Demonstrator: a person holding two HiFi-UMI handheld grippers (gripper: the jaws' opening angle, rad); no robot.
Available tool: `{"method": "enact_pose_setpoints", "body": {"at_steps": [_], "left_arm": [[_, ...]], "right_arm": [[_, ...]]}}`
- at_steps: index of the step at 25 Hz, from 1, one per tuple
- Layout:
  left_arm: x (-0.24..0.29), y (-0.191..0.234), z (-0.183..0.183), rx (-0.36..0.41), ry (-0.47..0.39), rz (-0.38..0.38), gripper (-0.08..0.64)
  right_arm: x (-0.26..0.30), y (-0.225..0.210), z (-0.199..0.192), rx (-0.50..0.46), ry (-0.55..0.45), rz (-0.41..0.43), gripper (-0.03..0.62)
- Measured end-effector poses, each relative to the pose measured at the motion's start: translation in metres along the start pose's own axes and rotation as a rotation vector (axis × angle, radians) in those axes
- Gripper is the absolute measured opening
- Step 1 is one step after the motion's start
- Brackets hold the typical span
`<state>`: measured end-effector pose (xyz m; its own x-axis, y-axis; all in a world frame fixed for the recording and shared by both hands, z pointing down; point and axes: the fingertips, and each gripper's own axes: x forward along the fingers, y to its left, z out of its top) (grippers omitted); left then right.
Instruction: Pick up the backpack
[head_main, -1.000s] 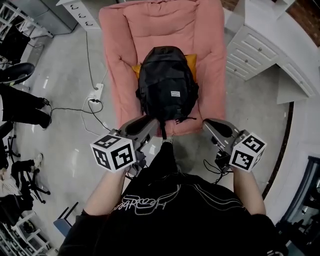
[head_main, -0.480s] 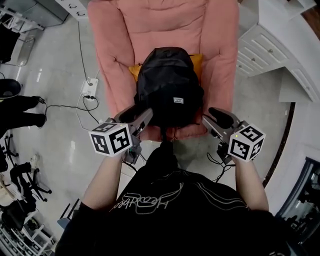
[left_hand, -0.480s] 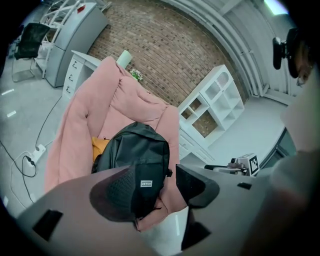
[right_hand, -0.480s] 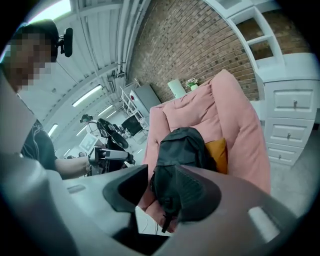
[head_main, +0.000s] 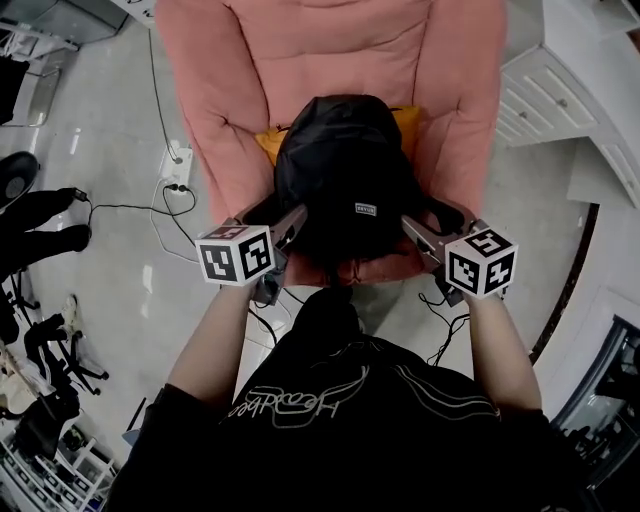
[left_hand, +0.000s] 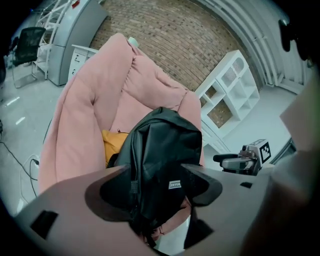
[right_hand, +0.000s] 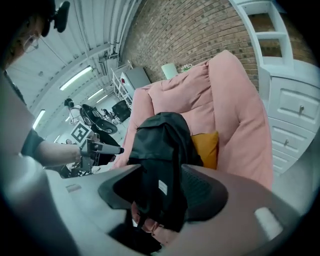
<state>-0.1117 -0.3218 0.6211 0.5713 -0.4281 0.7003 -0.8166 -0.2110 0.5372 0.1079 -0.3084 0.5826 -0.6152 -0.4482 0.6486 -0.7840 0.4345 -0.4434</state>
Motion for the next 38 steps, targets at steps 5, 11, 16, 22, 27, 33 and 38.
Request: {"method": "enact_pose_setpoints", "body": {"at_steps": [5, 11, 16, 22, 27, 33, 38], "left_arm": [[0.029, 0.016, -0.001, 0.007, 0.051, 0.025, 0.288], [0.051, 0.027, -0.002, 0.006, 0.077, 0.02, 0.288], [0.059, 0.03, -0.001, -0.014, 0.077, 0.022, 0.288], [0.061, 0.029, 0.001, -0.046, 0.078, 0.013, 0.285], [0.064, 0.025, -0.002, -0.059, 0.084, -0.013, 0.217], [0.067, 0.019, -0.001, -0.057, 0.081, -0.023, 0.135], [0.064, 0.016, -0.003, -0.058, 0.078, -0.03, 0.103]], "right_arm": [[0.03, -0.023, -0.001, -0.034, 0.05, -0.036, 0.242], [0.054, -0.043, -0.013, -0.049, 0.101, -0.075, 0.242], [0.066, -0.046, -0.015, -0.007, 0.104, -0.066, 0.242], [0.079, -0.044, -0.022, -0.041, 0.126, -0.071, 0.235], [0.084, -0.044, -0.026, -0.075, 0.135, -0.094, 0.175], [0.087, -0.042, -0.027, -0.088, 0.138, -0.083, 0.133], [0.088, -0.037, -0.028, -0.076, 0.13, -0.07, 0.1]]}}
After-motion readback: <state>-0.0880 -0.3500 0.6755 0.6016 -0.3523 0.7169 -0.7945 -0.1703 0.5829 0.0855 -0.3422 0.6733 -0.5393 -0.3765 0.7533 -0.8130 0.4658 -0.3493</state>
